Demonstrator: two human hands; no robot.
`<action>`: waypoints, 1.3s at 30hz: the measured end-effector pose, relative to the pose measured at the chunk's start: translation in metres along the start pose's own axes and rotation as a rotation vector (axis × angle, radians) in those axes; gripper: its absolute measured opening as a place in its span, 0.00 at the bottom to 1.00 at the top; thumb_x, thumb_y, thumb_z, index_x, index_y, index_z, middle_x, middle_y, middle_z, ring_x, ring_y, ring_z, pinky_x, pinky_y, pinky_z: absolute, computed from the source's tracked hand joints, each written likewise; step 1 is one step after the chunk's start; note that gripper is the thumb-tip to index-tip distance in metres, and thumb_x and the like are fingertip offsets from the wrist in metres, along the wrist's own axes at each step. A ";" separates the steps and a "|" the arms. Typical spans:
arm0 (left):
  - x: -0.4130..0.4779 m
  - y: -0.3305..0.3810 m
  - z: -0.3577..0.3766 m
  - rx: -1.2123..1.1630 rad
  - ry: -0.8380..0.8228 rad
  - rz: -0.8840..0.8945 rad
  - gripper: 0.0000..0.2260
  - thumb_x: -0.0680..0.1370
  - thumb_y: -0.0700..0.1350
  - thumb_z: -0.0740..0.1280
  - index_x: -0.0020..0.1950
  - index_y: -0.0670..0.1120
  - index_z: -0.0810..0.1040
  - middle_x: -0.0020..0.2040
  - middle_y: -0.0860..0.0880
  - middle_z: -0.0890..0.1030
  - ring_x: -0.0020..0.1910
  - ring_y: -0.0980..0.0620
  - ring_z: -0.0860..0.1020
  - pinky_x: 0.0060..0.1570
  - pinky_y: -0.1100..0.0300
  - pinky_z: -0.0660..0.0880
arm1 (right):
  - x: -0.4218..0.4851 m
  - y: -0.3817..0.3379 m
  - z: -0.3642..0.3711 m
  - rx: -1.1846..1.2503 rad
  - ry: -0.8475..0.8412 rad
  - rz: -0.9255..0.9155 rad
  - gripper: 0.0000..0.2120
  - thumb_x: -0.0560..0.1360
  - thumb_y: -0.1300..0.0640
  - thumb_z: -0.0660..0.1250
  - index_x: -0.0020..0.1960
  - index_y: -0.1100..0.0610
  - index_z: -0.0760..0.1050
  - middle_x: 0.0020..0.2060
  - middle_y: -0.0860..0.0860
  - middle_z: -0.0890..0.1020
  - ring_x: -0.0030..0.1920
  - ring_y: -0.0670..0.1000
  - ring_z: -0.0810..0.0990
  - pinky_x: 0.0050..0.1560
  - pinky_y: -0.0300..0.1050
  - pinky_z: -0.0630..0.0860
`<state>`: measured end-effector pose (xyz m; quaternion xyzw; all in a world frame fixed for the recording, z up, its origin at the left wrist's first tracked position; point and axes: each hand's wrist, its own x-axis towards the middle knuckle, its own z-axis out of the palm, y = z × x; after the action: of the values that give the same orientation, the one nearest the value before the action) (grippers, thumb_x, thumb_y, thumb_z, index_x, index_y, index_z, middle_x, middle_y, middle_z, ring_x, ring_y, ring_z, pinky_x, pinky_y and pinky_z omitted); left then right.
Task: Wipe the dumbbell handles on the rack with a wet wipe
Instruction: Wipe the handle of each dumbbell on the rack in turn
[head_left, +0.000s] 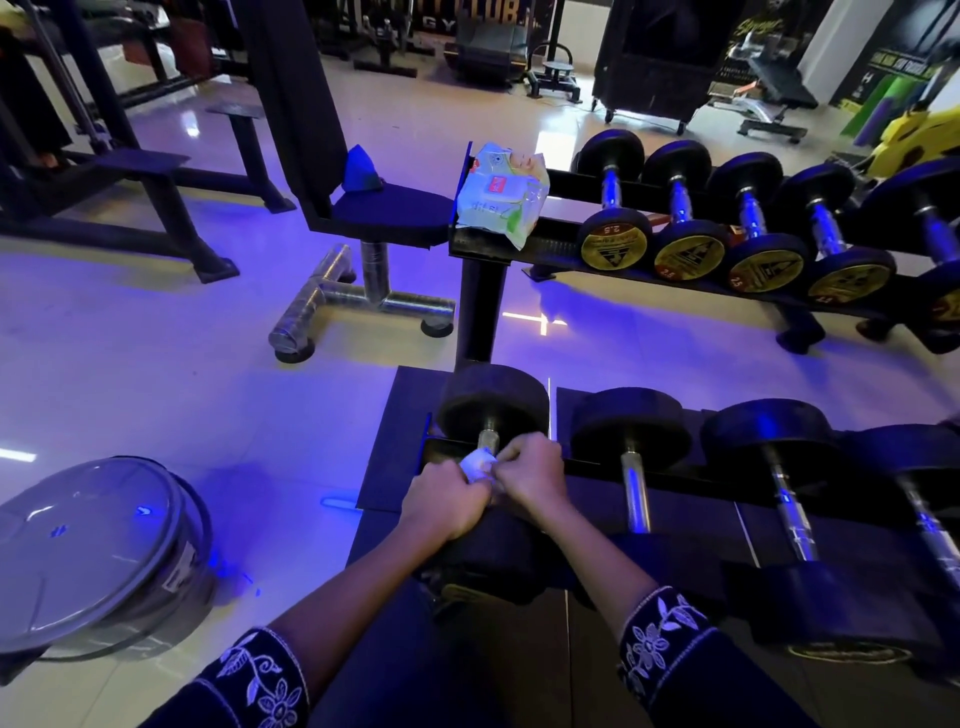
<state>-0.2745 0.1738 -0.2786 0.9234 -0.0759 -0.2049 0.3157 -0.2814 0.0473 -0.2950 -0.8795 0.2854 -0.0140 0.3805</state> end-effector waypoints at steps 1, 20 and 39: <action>0.000 0.000 -0.001 0.000 -0.003 -0.004 0.14 0.77 0.54 0.62 0.40 0.44 0.72 0.48 0.42 0.77 0.47 0.42 0.75 0.40 0.56 0.69 | 0.003 -0.004 0.003 -0.063 0.038 -0.047 0.03 0.69 0.59 0.71 0.40 0.60 0.80 0.39 0.56 0.83 0.40 0.53 0.80 0.38 0.38 0.69; -0.006 0.002 -0.005 -0.011 -0.005 -0.016 0.14 0.77 0.53 0.63 0.41 0.43 0.75 0.47 0.42 0.79 0.50 0.39 0.78 0.43 0.54 0.72 | 0.020 -0.009 0.004 -0.109 0.072 -0.143 0.07 0.68 0.66 0.63 0.39 0.61 0.80 0.39 0.58 0.84 0.43 0.58 0.81 0.41 0.45 0.76; -0.001 0.001 -0.004 0.019 -0.036 0.035 0.16 0.78 0.53 0.62 0.52 0.40 0.78 0.54 0.38 0.78 0.55 0.37 0.76 0.46 0.55 0.71 | 0.005 0.019 0.010 0.052 0.002 -0.067 0.03 0.67 0.66 0.71 0.37 0.60 0.82 0.34 0.52 0.82 0.37 0.45 0.77 0.33 0.34 0.69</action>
<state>-0.2735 0.1760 -0.2747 0.9210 -0.0998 -0.2153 0.3091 -0.2847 0.0408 -0.3158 -0.8783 0.2558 -0.0351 0.4023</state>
